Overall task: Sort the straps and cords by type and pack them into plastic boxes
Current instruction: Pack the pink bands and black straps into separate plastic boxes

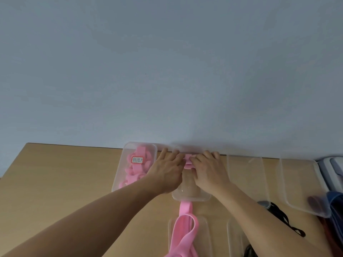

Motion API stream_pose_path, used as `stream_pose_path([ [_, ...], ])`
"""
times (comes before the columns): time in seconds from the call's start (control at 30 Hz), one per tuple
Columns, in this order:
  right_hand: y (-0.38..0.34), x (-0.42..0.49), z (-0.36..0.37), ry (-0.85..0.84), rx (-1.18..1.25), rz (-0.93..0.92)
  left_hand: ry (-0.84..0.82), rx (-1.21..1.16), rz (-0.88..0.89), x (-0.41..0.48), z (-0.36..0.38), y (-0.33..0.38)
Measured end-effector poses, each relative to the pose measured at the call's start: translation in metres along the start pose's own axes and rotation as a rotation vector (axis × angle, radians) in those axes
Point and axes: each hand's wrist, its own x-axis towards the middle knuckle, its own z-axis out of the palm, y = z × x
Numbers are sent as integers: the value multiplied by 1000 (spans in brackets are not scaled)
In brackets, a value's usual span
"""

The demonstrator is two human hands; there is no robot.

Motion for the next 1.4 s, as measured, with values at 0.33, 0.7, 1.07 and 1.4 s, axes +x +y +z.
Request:
stream_pose_path([
  [0.33, -3, -6, -6, -173, 59, 66, 18, -39, 16, -2, -2, 4],
  [0.7, 9, -15, -28, -53, 145, 55, -81, -42, -88, -2, -26, 6],
  [1.07, -42, -78, -89, 38, 579, 299, 15, -646, -174, -76, -71, 26],
  [1.4, -118, -161, -72, -295, 485, 432, -219, -819, -85, -154, -41, 30],
])
